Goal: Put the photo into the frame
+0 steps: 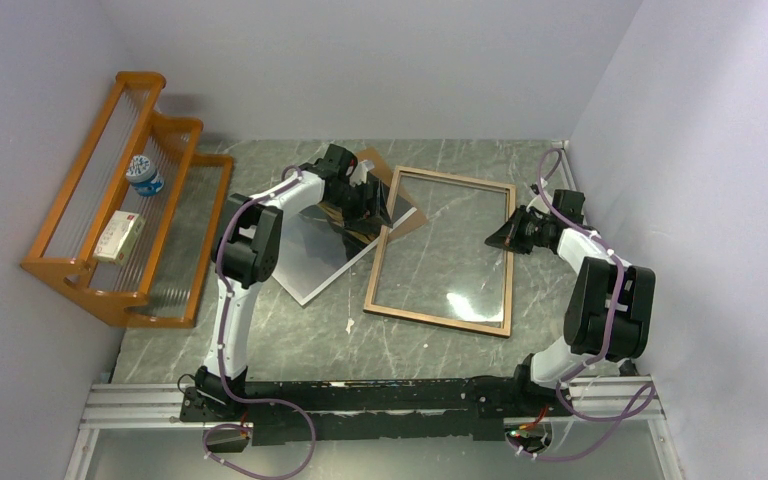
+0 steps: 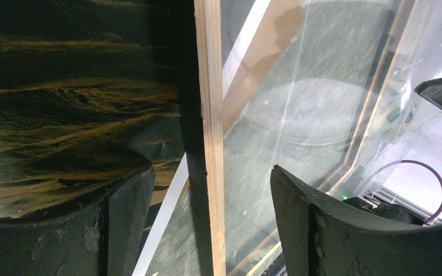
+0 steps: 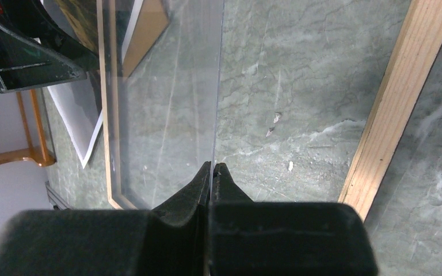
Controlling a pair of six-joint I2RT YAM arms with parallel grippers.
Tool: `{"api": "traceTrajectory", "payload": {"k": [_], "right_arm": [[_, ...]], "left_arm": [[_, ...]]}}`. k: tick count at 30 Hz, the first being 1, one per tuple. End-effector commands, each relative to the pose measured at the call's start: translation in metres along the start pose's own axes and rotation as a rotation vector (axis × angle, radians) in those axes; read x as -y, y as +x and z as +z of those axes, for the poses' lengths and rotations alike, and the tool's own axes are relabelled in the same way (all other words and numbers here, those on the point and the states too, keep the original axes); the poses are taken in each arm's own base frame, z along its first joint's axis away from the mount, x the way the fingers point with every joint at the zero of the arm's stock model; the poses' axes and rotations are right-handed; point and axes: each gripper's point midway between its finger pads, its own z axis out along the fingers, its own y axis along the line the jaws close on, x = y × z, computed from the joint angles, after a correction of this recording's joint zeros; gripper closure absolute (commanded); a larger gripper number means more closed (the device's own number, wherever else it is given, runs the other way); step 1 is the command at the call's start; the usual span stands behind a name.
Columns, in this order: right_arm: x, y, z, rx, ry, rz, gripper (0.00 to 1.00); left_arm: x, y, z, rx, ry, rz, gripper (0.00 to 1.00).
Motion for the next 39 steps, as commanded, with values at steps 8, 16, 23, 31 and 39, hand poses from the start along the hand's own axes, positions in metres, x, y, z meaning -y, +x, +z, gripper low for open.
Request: {"api": "traceTrajectory", "payload": {"k": [8, 16, 23, 31, 39], "right_arm": [[0.008, -0.015, -0.001, 0.034, 0.028, -0.068, 1.0], [0.012, -0.015, 0.002, 0.02, 0.032, -0.077, 1.0], [0.018, -0.018, 0.005, 0.021, 0.055, -0.089, 1.0], [0.018, -0.021, 0.005, 0.042, 0.054, -0.101, 1.0], [0.009, -0.028, 0.001, 0.129, 0.03, -0.12, 1.0]], "left_arm": [[-0.021, 0.006, 0.017, -0.026, -0.07, 0.002, 0.23], [-0.025, 0.006, 0.02, -0.033, -0.082, -0.001, 0.25], [-0.027, 0.007, 0.022, -0.039, -0.085, -0.002, 0.27], [-0.029, 0.008, 0.023, -0.045, -0.088, -0.004, 0.28], [-0.029, 0.008, 0.024, -0.043, -0.086, -0.006, 0.28]]}}
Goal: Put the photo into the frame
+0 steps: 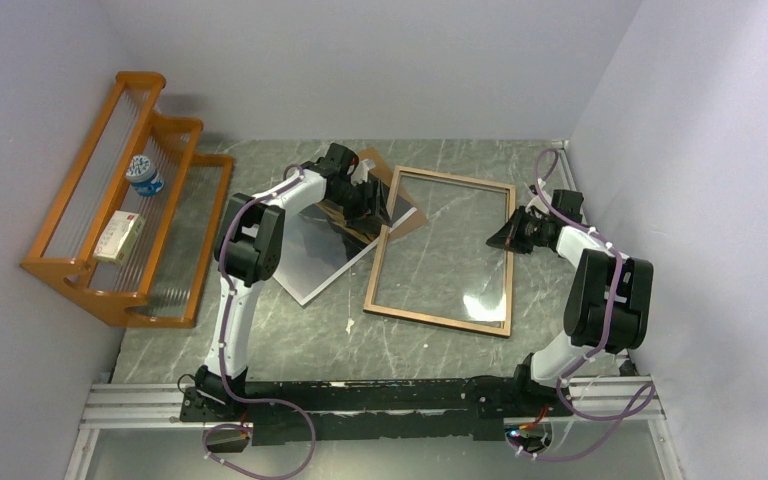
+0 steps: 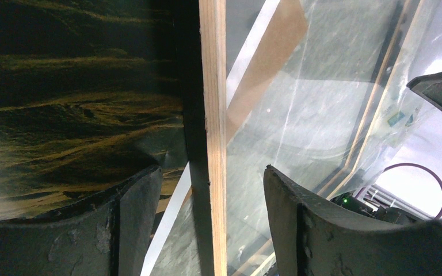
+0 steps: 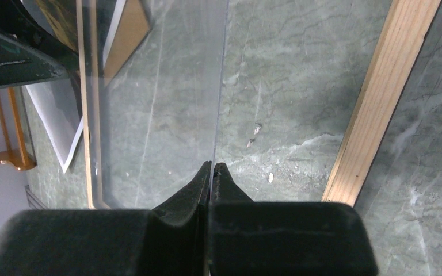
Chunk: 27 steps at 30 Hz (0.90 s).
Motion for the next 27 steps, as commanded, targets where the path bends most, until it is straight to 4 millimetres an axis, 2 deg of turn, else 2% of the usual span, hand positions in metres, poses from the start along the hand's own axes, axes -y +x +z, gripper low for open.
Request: {"api": "traceTrajectory", "payload": {"k": [1, 14, 18, 22, 24, 27], "right_arm": [[-0.003, -0.025, -0.008, 0.126, 0.012, -0.08, 1.0], [-0.003, -0.007, 0.003, 0.051, -0.025, -0.009, 1.0], [-0.011, -0.006, 0.002, 0.041, -0.059, 0.036, 0.84], [-0.029, -0.008, -0.005, 0.056, -0.128, 0.079, 0.66], [-0.04, -0.009, -0.009, 0.065, -0.178, 0.099, 0.64], [-0.049, -0.01, -0.01, 0.069, -0.216, 0.132, 0.72]], "left_arm": [[-0.027, 0.012, 0.019, -0.039, -0.081, -0.003, 0.28], [-0.028, 0.014, 0.02, -0.042, -0.081, -0.01, 0.3], [-0.029, 0.014, 0.019, -0.041, -0.087, -0.009, 0.32], [-0.029, 0.013, 0.017, -0.028, -0.096, 0.004, 0.37], [-0.029, 0.012, 0.017, -0.025, -0.096, 0.013, 0.43], [-0.031, 0.011, 0.017, -0.026, -0.109, 0.022, 0.54]]}}
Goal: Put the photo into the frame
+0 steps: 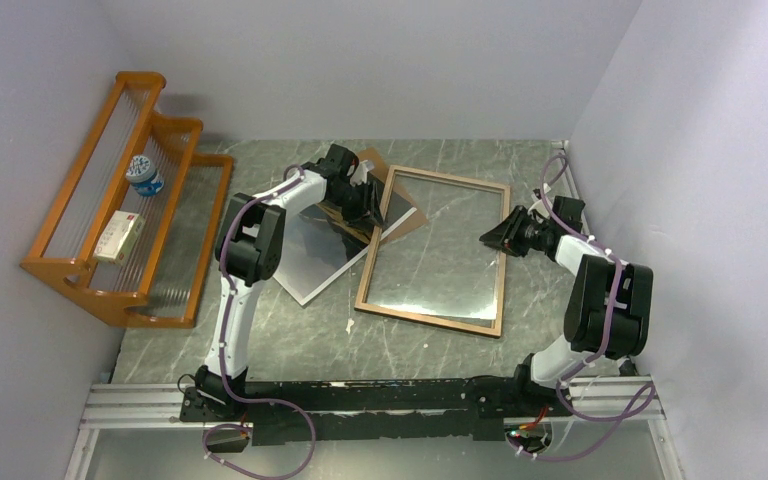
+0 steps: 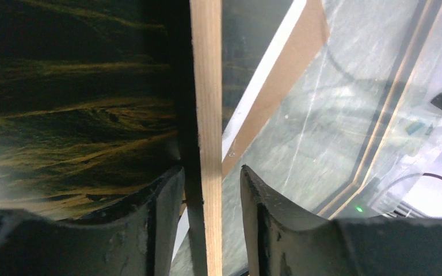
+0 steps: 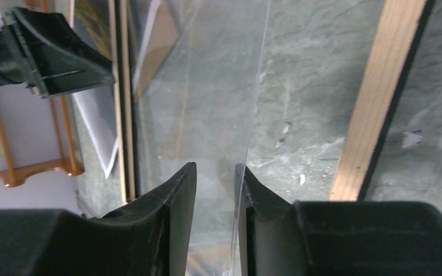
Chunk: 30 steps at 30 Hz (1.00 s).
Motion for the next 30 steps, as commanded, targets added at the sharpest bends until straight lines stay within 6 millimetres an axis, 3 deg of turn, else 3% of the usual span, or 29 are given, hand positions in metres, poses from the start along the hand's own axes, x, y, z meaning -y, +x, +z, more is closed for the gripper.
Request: {"api": "traceTrajectory", "payload": {"k": [1, 8, 12, 16, 21, 26, 30], "right_arm": [[-0.034, -0.011, -0.008, 0.038, -0.128, 0.015, 0.76], [-0.044, -0.013, -0.013, 0.056, -0.122, 0.034, 0.9], [-0.066, -0.022, -0.022, 0.084, -0.146, 0.045, 0.99], [-0.095, -0.034, -0.034, 0.094, -0.16, 0.071, 1.0], [-0.133, -0.046, -0.046, 0.098, -0.168, 0.109, 1.0], [-0.164, -0.053, -0.053, 0.095, -0.196, 0.162, 1.0], [-0.193, -0.047, -0.045, 0.046, -0.242, 0.158, 1.0]], "left_arm": [[-0.025, 0.012, 0.014, -0.032, -0.09, 0.015, 0.56], [-0.034, 0.001, 0.0, 0.028, -0.185, 0.053, 0.76], [-0.044, 0.0, -0.006, 0.031, -0.254, 0.058, 0.84], [-0.047, -0.003, -0.017, 0.044, -0.275, 0.06, 0.84], [-0.038, -0.016, -0.038, 0.091, -0.247, 0.067, 0.77], [-0.025, -0.03, -0.066, 0.13, -0.173, 0.044, 0.47], [-0.017, -0.048, -0.098, 0.212, -0.124, 0.01, 0.37]]}}
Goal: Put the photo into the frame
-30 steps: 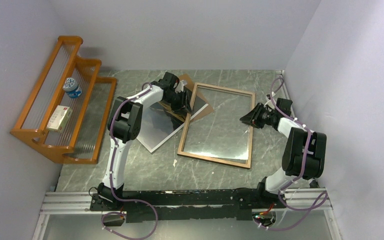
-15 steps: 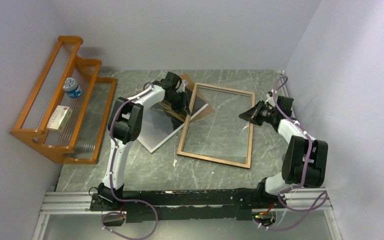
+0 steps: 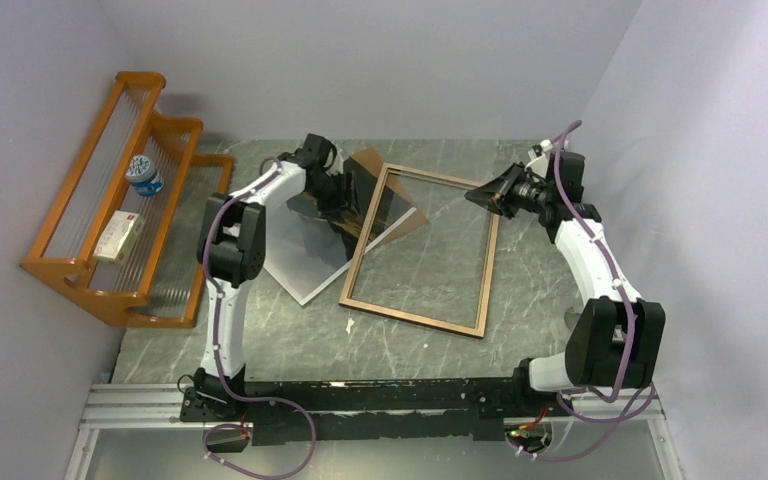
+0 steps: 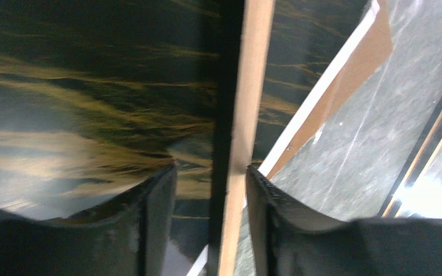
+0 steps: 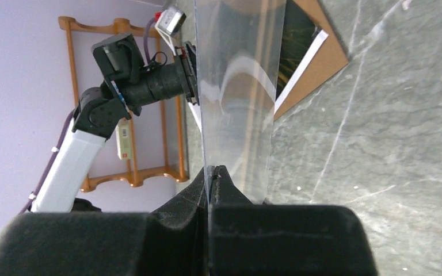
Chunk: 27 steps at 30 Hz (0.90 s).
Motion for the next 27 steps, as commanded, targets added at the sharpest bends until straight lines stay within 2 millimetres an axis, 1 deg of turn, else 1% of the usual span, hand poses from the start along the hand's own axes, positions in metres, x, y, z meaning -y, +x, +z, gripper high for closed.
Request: {"api": "traceTrajectory", "payload": {"k": [1, 2, 4, 5, 6, 8, 10, 12, 15, 17, 20, 22, 24, 27], "right_arm": [[-0.049, 0.005, 0.005, -0.028, -0.078, 0.016, 1.0], [-0.059, 0.012, 0.011, -0.052, -0.099, 0.01, 1.0], [-0.077, 0.015, 0.015, -0.069, -0.136, 0.007, 1.0], [-0.082, 0.015, 0.017, -0.068, -0.145, 0.005, 1.0], [-0.085, 0.014, 0.019, -0.063, -0.143, 0.003, 1.0], [-0.082, 0.014, 0.025, -0.065, -0.128, 0.012, 1.0], [-0.068, 0.015, 0.033, -0.06, -0.094, 0.029, 1.0], [-0.05, 0.017, 0.04, -0.052, -0.054, 0.04, 1.0], [-0.025, 0.024, 0.05, -0.057, -0.022, 0.043, 1.0], [-0.007, 0.029, 0.055, -0.062, 0.01, 0.044, 1.0], [0.019, 0.036, 0.058, -0.064, 0.049, 0.048, 1.0], [0.034, 0.035, 0.055, -0.043, 0.086, 0.043, 1.0], [0.046, 0.032, 0.049, -0.019, 0.108, 0.042, 1.0], [0.058, 0.03, 0.042, -0.005, 0.118, 0.022, 1.0]], "left_arm": [[0.016, -0.037, -0.064, 0.145, 0.068, -0.008, 0.37], [0.012, -0.041, -0.07, 0.161, 0.061, -0.019, 0.37], [0.002, -0.047, -0.081, 0.194, 0.035, -0.042, 0.36], [-0.003, -0.048, -0.085, 0.206, 0.022, -0.053, 0.36], [-0.01, -0.05, -0.088, 0.217, 0.002, -0.067, 0.35], [-0.024, -0.051, -0.092, 0.231, -0.038, -0.107, 0.34], [-0.035, -0.049, -0.093, 0.234, -0.062, -0.145, 0.29], [-0.039, -0.047, -0.091, 0.229, -0.055, -0.161, 0.25], [-0.034, -0.044, -0.087, 0.214, -0.01, -0.154, 0.18], [-0.027, -0.043, -0.083, 0.203, 0.037, -0.142, 0.16], [-0.019, -0.04, -0.077, 0.176, 0.106, -0.132, 0.17], [-0.017, -0.037, -0.071, 0.153, 0.13, -0.139, 0.2], [-0.016, -0.033, -0.065, 0.134, 0.151, -0.146, 0.22], [-0.009, -0.03, -0.059, 0.119, 0.192, -0.136, 0.23]]}}
